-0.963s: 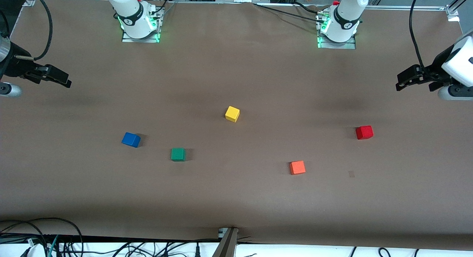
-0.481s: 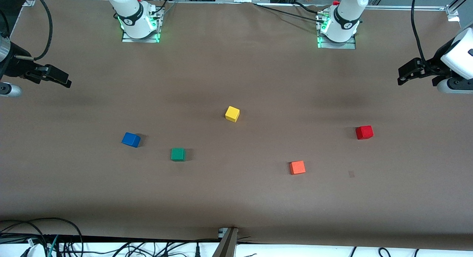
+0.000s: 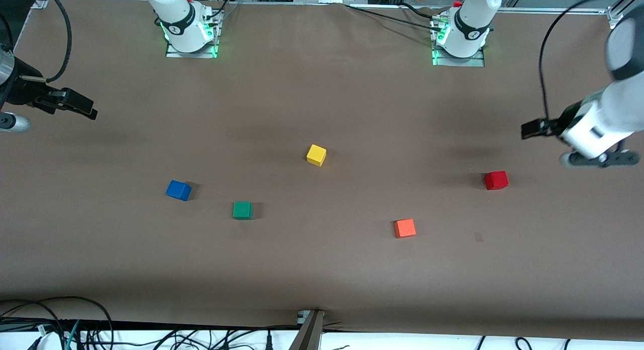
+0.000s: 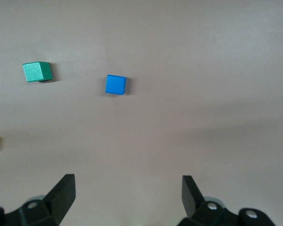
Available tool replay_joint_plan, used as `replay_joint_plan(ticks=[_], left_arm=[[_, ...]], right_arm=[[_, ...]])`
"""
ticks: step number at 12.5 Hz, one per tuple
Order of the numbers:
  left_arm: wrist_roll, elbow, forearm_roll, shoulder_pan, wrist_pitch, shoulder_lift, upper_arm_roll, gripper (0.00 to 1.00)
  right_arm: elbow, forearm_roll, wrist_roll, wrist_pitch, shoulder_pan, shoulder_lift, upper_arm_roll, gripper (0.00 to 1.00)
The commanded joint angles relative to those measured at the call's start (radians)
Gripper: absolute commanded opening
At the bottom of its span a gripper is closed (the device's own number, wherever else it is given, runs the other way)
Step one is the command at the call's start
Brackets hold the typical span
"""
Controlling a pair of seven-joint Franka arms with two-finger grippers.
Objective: Pass red block to right arm, stack on blue
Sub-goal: 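Reach the left gripper down over the red cube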
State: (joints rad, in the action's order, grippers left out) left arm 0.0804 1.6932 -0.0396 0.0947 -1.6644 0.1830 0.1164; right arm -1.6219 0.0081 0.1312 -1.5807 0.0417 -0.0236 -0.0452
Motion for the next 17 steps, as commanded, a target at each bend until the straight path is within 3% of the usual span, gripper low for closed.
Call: replay_joint_plan(ticks=[1, 13, 17], left_arm=[[0.027, 0.176, -0.016, 0.013, -0.194, -0.028, 0.002, 1.0], [0.024, 0.247, -0.017, 0.085, -0.595, 0.292, -0.003, 1.0], [0.019, 0.247, -0.052, 0.097, -0.624, 0.337, -0.001, 1.0]], right_arm=[[-0.003, 0.016, 0.008, 0.008, 0.006, 0.007, -0.007, 1.0], [-0.003, 0.016, 0.01, 0.008, 0.006, 0.007, -0.007, 1.0], [-0.003, 0.016, 0.01, 0.008, 0.006, 0.007, -0.005, 1.0]])
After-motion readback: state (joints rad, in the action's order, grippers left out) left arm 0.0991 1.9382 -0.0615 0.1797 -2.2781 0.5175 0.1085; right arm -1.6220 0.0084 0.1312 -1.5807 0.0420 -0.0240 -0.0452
